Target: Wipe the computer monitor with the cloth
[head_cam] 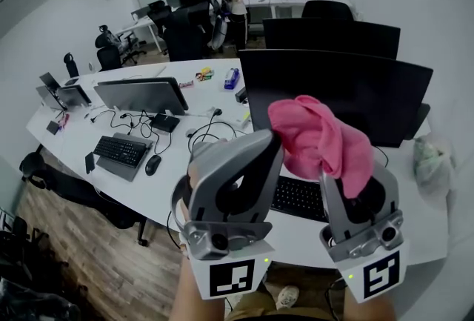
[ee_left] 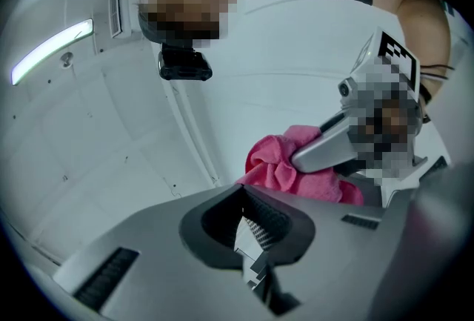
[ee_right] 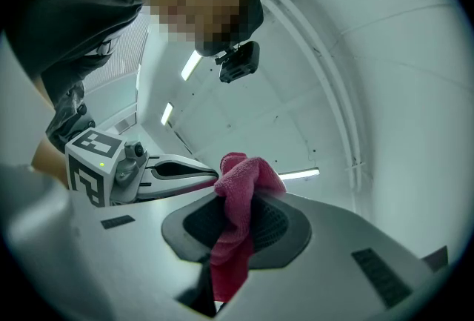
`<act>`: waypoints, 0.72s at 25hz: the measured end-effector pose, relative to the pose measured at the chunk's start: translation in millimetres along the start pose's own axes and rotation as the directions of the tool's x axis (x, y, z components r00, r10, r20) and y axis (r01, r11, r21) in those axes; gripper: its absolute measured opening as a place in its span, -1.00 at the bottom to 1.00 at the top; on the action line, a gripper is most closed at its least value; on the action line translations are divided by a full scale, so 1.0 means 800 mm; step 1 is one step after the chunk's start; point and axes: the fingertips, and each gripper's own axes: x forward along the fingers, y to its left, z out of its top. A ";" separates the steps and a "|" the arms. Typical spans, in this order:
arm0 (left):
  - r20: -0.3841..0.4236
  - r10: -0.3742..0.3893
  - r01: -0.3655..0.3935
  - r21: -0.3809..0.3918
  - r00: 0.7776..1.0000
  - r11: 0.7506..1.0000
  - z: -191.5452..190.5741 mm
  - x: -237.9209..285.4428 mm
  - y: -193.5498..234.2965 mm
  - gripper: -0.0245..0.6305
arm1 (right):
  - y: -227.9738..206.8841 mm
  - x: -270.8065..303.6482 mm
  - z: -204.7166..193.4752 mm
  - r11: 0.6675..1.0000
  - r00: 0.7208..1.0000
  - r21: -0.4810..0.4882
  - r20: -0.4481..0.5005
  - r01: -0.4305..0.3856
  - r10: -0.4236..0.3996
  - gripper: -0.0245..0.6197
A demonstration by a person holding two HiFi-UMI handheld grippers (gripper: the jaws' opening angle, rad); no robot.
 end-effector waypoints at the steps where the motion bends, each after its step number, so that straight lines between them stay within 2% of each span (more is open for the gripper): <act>1: -0.001 0.000 0.000 -0.001 1.000 1.000 -0.009 0.001 0.002 -0.92 | 0.000 0.007 -0.006 1.000 1.000 -0.002 -0.004 0.000 0.000 -0.72; 11: -0.007 -0.014 0.014 -0.021 1.000 1.000 -0.126 0.043 0.027 -0.92 | -0.006 0.094 -0.090 1.000 0.998 -0.029 -0.056 0.001 -0.003 -0.72; 18: 0.019 -0.023 0.024 -0.041 1.000 0.999 -0.199 0.083 0.042 -0.92 | -0.026 0.158 -0.144 0.999 0.997 -0.031 -0.065 0.031 -0.033 -0.72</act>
